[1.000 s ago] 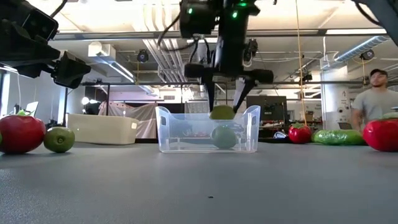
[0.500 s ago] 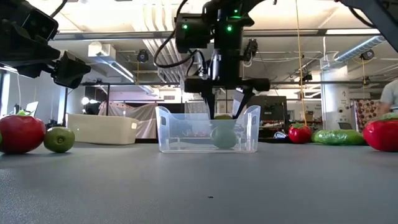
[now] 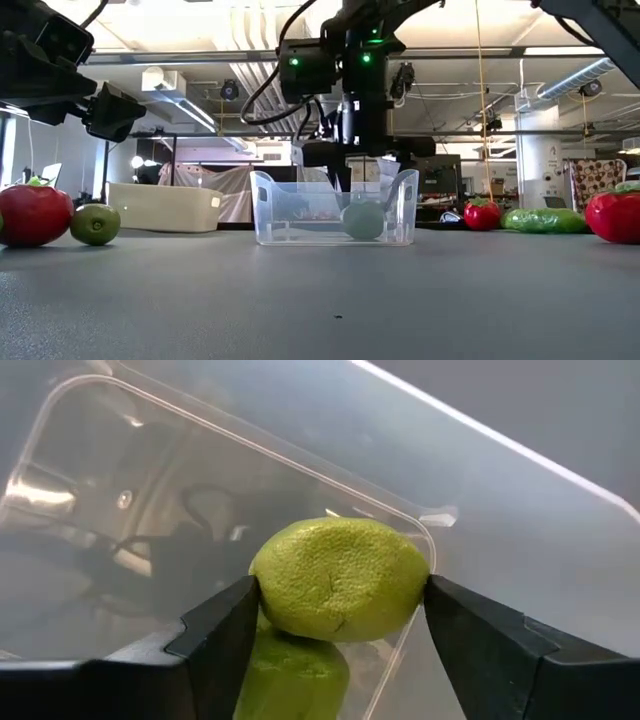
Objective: Sort produce into baskets
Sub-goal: Put the top right lemon into the transparent bin, then put the top lemon into the transparent bin
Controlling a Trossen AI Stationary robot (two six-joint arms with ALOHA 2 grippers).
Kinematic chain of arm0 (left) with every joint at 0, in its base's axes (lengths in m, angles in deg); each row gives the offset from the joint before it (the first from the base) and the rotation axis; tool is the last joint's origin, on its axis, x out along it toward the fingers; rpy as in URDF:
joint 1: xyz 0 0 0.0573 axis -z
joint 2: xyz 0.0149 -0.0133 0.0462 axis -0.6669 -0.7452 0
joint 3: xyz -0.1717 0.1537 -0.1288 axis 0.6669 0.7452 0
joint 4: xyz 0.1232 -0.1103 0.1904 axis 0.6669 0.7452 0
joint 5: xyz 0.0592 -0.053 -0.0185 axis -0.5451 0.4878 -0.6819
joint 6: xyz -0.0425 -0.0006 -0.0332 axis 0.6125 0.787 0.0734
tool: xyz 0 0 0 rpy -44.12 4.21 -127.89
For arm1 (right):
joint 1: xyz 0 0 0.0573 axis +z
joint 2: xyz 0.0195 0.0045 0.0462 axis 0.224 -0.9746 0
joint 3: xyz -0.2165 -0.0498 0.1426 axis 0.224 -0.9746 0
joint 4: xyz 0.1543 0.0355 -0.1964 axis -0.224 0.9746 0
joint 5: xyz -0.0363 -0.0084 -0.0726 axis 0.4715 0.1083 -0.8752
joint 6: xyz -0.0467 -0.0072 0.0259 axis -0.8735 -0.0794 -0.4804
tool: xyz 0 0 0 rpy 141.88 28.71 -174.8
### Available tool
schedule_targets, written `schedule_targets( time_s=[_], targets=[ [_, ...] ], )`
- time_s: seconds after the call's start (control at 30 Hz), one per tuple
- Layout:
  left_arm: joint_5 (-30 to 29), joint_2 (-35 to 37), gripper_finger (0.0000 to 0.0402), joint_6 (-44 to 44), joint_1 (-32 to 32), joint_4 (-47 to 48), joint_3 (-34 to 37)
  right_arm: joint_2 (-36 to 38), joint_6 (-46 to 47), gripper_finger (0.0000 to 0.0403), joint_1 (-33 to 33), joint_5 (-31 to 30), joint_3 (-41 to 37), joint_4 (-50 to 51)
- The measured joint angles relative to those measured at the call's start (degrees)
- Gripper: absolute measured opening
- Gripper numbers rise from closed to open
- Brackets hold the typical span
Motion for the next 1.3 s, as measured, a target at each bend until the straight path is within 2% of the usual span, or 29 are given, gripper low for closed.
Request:
schedule_targets(
  time_s=[0.2,0.4,0.57,0.67,0.83,0.97,1.1,1.3],
  targets=[
    [0.0,0.0,0.0255,0.0,0.0,0.0,0.0,0.8,-1.4,0.0309,-0.1,0.0,0.7,2.7],
    [0.0,0.0,0.0255,0.0,0.0,0.0,0.0,4.6,-4.0,0.0335,2.1,-0.7,5.6,8.8],
    [0.0,-0.3,0.0255,0.0,0.0,-0.2,0.0,9.5,-10.4,0.0342,10.4,-1.1,9.5,12.4],
    [0.0,-0.4,0.0255,0.0,0.0,-0.2,0.0,12.2,-10.9,0.0341,17.0,-0.1,10.2,15.9],
    [0.0,-0.5,0.0255,0.0,0.0,-0.2,0.0,15.8,-3.0,0.0335,28.4,0.3,9.0,19.3],
    [0.0,-0.6,0.0255,0.0,0.0,-0.3,0.0,16.6,3.3,0.0330,35.1,0.0,7.1,19.9],
    [0.0,-0.7,0.0255,0.0,0.0,-0.3,0.0,16.6,7.9,0.0329,40.2,0.1,4.6,20.0],
    [0.0,-0.7,0.0255,0.0,0.0,-0.4,0.0,15.9,8.4,0.0326,44.0,-1.0,0.4,18.5]
  ],
)
